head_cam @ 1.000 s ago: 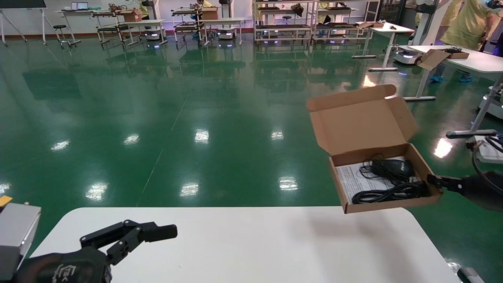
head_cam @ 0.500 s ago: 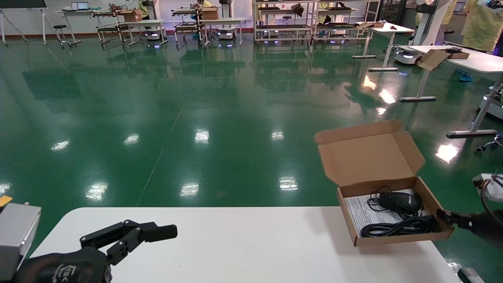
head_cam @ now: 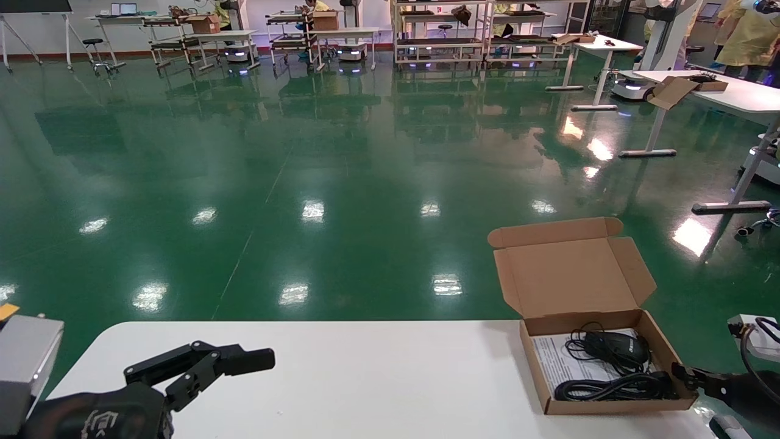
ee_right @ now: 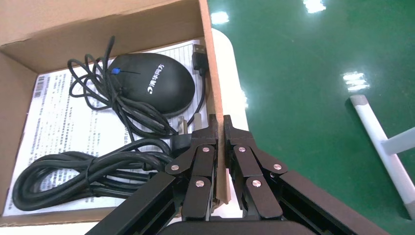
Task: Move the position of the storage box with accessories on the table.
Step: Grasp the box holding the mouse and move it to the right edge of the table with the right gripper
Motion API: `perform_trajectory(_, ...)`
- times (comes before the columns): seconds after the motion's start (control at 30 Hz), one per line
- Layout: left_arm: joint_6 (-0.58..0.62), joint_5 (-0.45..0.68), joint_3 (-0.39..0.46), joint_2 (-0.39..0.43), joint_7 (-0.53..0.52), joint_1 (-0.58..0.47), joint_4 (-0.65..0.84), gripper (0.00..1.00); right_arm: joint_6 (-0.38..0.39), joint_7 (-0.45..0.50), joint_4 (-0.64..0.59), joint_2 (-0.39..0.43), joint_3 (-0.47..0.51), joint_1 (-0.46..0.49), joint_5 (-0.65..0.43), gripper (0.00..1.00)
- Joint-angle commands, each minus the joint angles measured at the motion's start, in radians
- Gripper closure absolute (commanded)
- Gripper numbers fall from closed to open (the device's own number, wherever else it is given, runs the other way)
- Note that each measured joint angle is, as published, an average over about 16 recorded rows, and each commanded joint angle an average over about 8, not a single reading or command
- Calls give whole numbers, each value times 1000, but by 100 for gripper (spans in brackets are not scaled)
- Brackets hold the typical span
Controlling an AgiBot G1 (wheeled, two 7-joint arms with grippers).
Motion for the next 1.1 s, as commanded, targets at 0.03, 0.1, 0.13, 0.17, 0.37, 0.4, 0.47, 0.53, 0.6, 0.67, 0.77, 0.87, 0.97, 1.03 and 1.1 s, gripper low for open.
perform_trajectory(0.03, 0, 0, 0, 0, 0, 0, 0, 0, 4, -11, -3, 2, 5, -13, 8, 100)
perform_trajectory(0.1, 0, 0, 0, 0, 0, 0, 0, 0, 8, -17, -6, 3, 8, -17, 11, 100)
perform_trajectory(0.13, 0, 0, 0, 0, 0, 0, 0, 0, 9, -19, -8, 3, 9, -18, 13, 100)
perform_trajectory(0.17, 0, 0, 0, 0, 0, 0, 0, 0, 10, -22, -9, 3, 10, -19, 14, 100)
perform_trajectory(0.37, 0, 0, 0, 0, 0, 0, 0, 0, 15, -39, -11, 3, 13, -22, 17, 92)
perform_trajectory(0.4, 0, 0, 0, 0, 0, 0, 0, 0, 15, -41, -12, 2, 12, -21, 17, 80)
perform_trajectory(0.47, 0, 0, 0, 0, 0, 0, 0, 0, 15, -45, -13, 2, 11, -19, 15, 55)
perform_trajectory(0.53, 0, 0, 0, 0, 0, 0, 0, 0, 15, -48, -15, 1, 10, -18, 13, 30)
perform_trajectory(0.6, 0, 0, 0, 0, 0, 0, 0, 0, 16, -50, -17, 1, 11, -17, 14, 8)
perform_trajectory(0.67, 0, 0, 0, 0, 0, 0, 0, 0, 17, -54, -16, 1, 13, -18, 17, 0)
perform_trajectory(0.77, 0, 0, 0, 0, 0, 0, 0, 0, 20, -64, -13, 3, 18, -20, 24, 0)
perform_trajectory(0.87, 0, 0, 0, 0, 0, 0, 0, 0, 24, -84, -5, 5, 26, -25, 36, 0)
perform_trajectory(0.97, 0, 0, 0, 0, 0, 0, 0, 0, 27, -107, 3, 8, 37, -32, 51, 0)
perform_trajectory(1.03, 0, 0, 0, 0, 0, 0, 0, 0, 29, -125, 8, 10, 45, -36, 62, 0)
perform_trajectory(1.1, 0, 0, 0, 0, 0, 0, 0, 0, 29, -142, 12, 12, 52, -38, 72, 0)
